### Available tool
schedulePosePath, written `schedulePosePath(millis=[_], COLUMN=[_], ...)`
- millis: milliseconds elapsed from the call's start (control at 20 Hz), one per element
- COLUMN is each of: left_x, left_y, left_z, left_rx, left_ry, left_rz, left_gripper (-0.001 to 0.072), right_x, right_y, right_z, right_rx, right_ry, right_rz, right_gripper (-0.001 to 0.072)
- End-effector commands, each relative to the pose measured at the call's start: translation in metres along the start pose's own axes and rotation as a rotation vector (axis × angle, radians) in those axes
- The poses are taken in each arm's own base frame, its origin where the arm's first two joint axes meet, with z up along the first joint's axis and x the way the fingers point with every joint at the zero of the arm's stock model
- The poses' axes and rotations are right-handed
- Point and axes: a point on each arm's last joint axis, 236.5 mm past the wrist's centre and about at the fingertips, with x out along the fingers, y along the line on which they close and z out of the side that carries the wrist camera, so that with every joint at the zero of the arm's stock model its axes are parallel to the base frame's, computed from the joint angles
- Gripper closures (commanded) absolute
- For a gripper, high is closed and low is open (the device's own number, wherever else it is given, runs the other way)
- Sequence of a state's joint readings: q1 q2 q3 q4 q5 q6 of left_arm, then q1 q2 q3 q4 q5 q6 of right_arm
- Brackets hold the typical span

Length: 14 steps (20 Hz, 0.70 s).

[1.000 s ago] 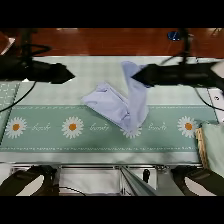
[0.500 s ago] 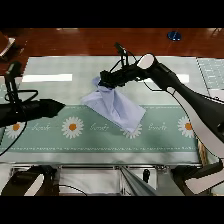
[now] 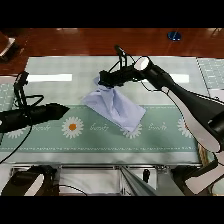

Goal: Fold the shirts.

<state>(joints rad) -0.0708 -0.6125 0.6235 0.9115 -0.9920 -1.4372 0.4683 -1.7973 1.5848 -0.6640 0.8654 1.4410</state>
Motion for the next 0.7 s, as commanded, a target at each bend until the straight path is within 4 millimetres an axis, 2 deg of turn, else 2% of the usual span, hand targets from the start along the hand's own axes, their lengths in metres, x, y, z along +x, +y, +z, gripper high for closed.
schedulePosePath(millis=[0,50,100,150,200,300,400,500,550,600,650], left_x=[0.001,0.001,0.001,0.0,0.0,-0.002,-0.002,-0.002,-0.002,-0.002,-0.002], left_y=[0.001,0.001,0.002,0.006,0.009,0.014,0.015,0.014,0.014,0.014,0.014], left_z=[0.005,0.007,0.011,0.015,0.019,0.022,0.022,0.022,0.023,0.022,0.022], left_rx=[-0.004,-0.004,-0.002,0.004,0.011,0.003,0.001,-0.002,-0.003,-0.003,-0.004], left_ry=[-0.023,-0.035,-0.049,-0.068,-0.083,-0.094,-0.095,-0.095,-0.095,-0.095,-0.095], left_rz=[-0.001,0.001,0.005,0.018,0.034,0.046,0.047,0.047,0.046,0.045,0.043], left_gripper=[0.0687,0.0687,0.0687,0.0687,0.0687,0.0687,0.0687,0.0687,0.0687,0.0687,0.0687], right_x=[0.011,0.011,0.002,-0.017,-0.047,-0.122,-0.217,-0.3,-0.328,-0.345,-0.347], right_y=[0.003,0.007,0.008,0.009,0.009,0.001,-0.032,-0.077,-0.097,-0.116,-0.131], right_z=[-0.013,-0.021,-0.023,-0.018,-0.009,0.012,0.016,-0.003,-0.021,-0.043,-0.065], right_rx=[0.028,0.017,0.019,0.018,0.015,-0.013,-0.075,-0.063,-0.022,0.041,0.11], right_ry=[0.04,0.072,0.093,0.101,0.093,0.038,-0.036,-0.137,-0.193,-0.262,-0.323], right_rz=[0.018,0.027,0.035,0.042,0.046,-0.006,-0.239,-0.522,-0.62,-0.679,-0.69], right_gripper=[0.0287,0.0295,0.0296,0.0296,0.0296,0.0296,0.0296,0.0295,0.0295,0.0295,0.0295])
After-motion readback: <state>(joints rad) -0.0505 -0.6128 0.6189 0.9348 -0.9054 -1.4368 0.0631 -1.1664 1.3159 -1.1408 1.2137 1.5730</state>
